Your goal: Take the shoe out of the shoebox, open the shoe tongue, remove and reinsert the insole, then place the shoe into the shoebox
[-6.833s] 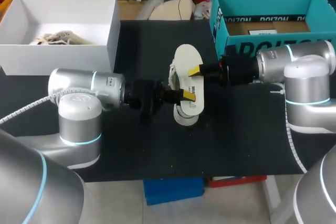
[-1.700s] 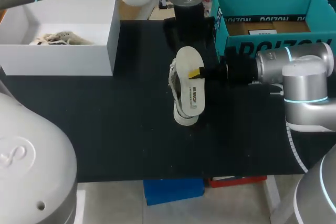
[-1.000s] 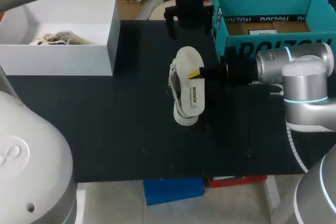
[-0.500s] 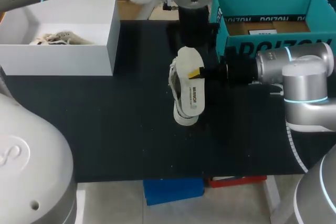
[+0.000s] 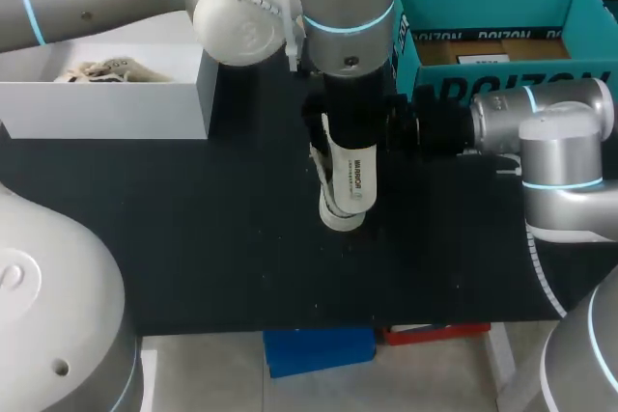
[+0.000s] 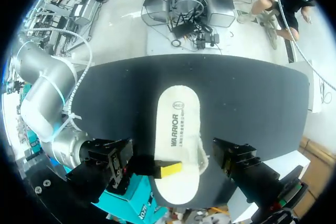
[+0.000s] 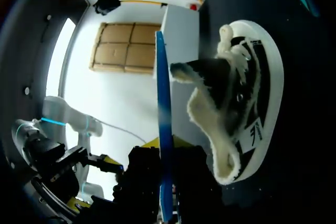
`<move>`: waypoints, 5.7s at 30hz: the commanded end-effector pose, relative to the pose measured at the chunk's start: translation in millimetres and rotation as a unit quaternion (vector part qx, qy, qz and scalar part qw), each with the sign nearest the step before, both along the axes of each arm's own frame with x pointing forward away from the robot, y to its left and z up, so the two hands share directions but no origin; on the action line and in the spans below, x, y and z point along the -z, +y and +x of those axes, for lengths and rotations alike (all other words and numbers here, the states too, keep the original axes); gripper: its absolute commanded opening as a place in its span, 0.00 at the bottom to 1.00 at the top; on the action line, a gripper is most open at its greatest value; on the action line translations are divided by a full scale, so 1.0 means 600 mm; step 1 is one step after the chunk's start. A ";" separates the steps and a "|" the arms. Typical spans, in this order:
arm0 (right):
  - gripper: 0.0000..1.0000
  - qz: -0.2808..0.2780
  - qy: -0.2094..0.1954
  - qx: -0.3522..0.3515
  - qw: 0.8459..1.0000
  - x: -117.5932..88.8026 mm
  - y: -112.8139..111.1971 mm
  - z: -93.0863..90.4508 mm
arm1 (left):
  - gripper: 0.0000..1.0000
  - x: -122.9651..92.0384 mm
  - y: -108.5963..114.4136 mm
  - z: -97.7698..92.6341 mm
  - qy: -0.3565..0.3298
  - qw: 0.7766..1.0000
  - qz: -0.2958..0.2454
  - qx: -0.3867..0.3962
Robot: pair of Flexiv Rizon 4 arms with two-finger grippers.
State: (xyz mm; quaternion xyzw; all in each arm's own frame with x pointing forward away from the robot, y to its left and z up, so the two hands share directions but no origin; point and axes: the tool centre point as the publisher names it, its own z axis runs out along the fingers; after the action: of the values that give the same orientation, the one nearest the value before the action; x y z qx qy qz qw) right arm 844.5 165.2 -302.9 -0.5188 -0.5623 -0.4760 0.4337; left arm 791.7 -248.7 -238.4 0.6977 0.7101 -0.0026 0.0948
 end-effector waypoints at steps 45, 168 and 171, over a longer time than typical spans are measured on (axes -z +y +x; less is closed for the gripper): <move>0.00 -0.001 0.000 0.001 1.000 0.000 0.001 0.000 | 1.00 0.096 0.098 -0.006 -0.036 0.892 -0.447 0.066; 1.00 -0.224 -0.044 0.104 0.968 -0.042 -0.147 -0.080 | 0.00 0.168 0.139 -0.034 0.180 0.912 -0.366 -0.052; 1.00 -0.229 -0.052 0.097 0.967 -0.050 -0.158 -0.095 | 0.00 0.165 0.141 -0.039 0.203 0.907 -0.365 -0.058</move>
State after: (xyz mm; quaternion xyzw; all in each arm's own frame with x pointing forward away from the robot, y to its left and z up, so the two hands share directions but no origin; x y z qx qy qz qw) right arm 797.8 81.5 -284.1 -0.6325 -0.6212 -0.4038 0.2259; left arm 764.3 -174.6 -349.2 0.5419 0.6879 -0.4077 0.2586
